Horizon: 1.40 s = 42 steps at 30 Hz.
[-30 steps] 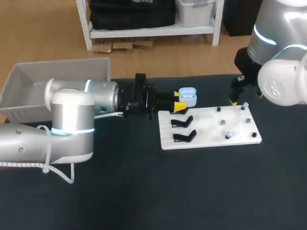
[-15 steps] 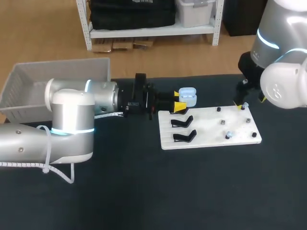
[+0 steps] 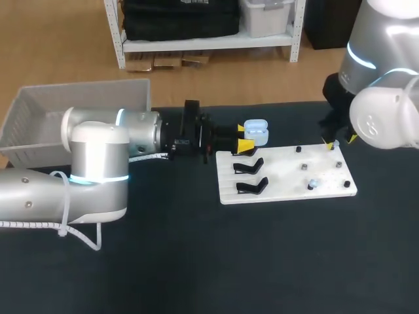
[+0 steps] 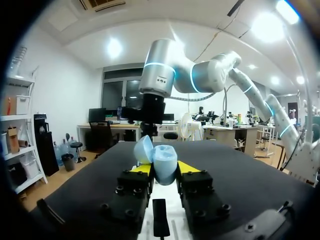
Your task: Pick up each earbud case from the left stands, insert the matching earbuds, close the lid, and place the case in the box.
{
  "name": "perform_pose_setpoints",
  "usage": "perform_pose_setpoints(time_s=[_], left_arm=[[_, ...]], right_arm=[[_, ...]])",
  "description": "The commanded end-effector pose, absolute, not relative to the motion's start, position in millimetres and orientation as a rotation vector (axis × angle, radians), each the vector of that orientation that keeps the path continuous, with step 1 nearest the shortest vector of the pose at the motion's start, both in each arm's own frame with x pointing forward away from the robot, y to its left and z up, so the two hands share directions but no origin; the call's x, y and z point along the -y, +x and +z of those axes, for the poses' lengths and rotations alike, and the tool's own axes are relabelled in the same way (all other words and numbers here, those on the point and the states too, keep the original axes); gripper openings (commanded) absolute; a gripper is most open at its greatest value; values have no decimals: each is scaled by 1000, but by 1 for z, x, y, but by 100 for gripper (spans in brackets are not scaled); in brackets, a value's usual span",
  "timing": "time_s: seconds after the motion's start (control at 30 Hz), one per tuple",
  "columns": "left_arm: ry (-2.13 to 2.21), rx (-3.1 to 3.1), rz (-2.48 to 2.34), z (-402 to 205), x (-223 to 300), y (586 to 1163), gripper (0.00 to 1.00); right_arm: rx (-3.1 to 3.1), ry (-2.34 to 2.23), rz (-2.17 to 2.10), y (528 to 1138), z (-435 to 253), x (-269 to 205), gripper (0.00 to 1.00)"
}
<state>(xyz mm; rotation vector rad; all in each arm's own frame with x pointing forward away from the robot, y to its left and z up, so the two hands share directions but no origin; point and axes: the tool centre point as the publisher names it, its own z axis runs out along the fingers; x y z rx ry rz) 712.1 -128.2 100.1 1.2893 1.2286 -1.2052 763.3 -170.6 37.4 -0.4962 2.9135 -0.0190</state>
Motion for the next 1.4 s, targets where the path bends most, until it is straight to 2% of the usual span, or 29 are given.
perform_pose_setpoints(time_s=[0.03,1.4], left_arm=[[1286,-1225,-1203,99,128,712,0],[1286,-1225,-1203,99,128,712,0]], right_arm=[[-2916,-479,-32,765,36,167,47],[-2926,-436,-69,764,25,169,25]])
